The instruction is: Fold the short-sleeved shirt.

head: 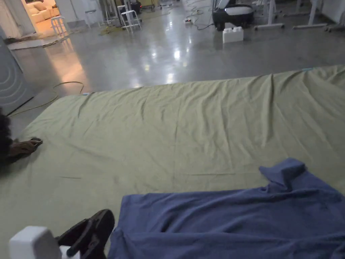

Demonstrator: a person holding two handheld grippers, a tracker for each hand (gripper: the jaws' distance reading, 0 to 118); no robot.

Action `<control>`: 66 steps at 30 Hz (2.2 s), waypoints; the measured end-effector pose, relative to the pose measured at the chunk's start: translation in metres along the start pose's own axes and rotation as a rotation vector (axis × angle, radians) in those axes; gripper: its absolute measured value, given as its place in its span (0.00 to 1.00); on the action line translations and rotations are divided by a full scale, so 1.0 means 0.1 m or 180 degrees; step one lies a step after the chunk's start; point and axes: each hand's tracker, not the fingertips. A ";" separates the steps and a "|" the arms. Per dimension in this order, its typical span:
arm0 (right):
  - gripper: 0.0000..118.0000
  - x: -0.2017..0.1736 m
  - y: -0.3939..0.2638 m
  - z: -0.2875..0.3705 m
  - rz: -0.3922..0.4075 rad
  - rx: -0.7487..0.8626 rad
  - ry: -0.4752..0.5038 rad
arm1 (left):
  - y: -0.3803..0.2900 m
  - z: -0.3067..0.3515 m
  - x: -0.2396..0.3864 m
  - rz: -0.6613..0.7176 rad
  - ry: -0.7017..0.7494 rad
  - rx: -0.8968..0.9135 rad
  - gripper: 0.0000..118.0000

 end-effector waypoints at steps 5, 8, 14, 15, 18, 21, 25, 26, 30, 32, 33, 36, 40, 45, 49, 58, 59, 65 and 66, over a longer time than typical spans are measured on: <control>0.00 0.06 -0.19 -0.16 -0.0077 -0.0308 -0.0055 | 0.06 -1.19 -0.56 0.0257 0.0123 -0.0758 0.38; 0.00 0.15 -0.29 -0.27 -0.0178 -0.0471 -0.0083 | -0.06 -2.05 -0.86 0.0257 0.0203 -0.1315 0.66; 0.00 0.31 -0.45 -0.38 -0.0291 -0.0769 -0.0270 | -0.42 -3.15 -1.26 0.0133 0.0564 -0.1858 0.62; 0.00 0.34 -0.47 -0.39 -0.0311 -0.0803 -0.0291 | -0.48 -3.23 -1.30 0.0170 0.0597 -0.1941 0.58; 0.00 0.40 -0.53 -0.44 -0.0317 -0.0895 -0.0367 | -0.68 -3.44 -1.37 0.0168 0.0844 -0.2255 0.50; 0.00 0.44 -0.55 -0.49 -0.0347 -0.0955 -0.0400 | -0.63 -3.41 -1.23 -0.0013 0.0823 -0.2194 0.28; 0.00 0.53 -0.53 -0.74 -0.0430 -0.1053 -0.0310 | -0.69 -3.50 -1.05 -0.0401 0.0738 -0.2384 0.07; 0.00 0.58 -0.46 -0.87 -0.0323 -0.1092 -0.0335 | -0.71 -3.54 -1.06 -0.0363 0.0774 -0.2435 0.07; 0.14 0.90 -0.01 -1.52 -0.0343 -0.1341 -0.0440 | -0.68 -3.58 -1.00 -0.0358 0.0814 -0.2592 0.07; 0.63 1.16 0.23 -1.95 -0.0635 -0.1579 -0.0387 | -0.70 -3.57 -0.94 -0.0576 0.0781 -0.2645 0.07; 0.73 1.21 0.18 -2.03 -0.0720 -0.1570 -0.0214 | -0.71 -3.57 -0.93 -0.0581 0.0788 -0.2640 0.07; 0.74 1.66 0.41 -2.95 -0.0635 -0.1837 -0.0542 | -0.71 -3.55 -0.91 -0.0492 0.0833 -0.2612 0.07; 0.73 1.80 0.19 -3.62 -0.0587 -0.2429 -0.0727 | -0.69 -3.54 -0.95 -0.0465 0.0788 -0.2599 0.07; 0.60 1.53 -0.11 -3.90 -0.0165 -0.2838 -0.0679 | -0.68 -3.52 -1.04 -0.0227 0.0776 -0.2524 0.06; 0.00 1.48 -0.06 -3.81 0.0143 -0.2675 -0.0694 | -0.69 -3.47 -0.97 -0.0320 0.0843 -0.2412 0.04; 0.00 1.53 0.39 -3.00 -0.0332 -0.1694 -0.0494 | 0.04 -2.63 -0.98 -0.0005 0.0447 -0.1118 0.04; 0.00 1.47 0.42 -2.76 -0.0264 -0.1453 -0.0457 | 0.09 -2.38 -0.94 -0.0114 0.0408 -0.0975 0.04; 0.00 1.36 0.25 -1.61 -0.0304 -0.1089 -0.0256 | -0.07 -1.26 -0.93 -0.0040 0.0287 -0.0821 0.04; 0.00 1.34 0.18 -1.45 -0.0312 -0.1092 -0.0242 | -0.16 -1.13 -0.93 0.0038 0.0200 -0.0814 0.04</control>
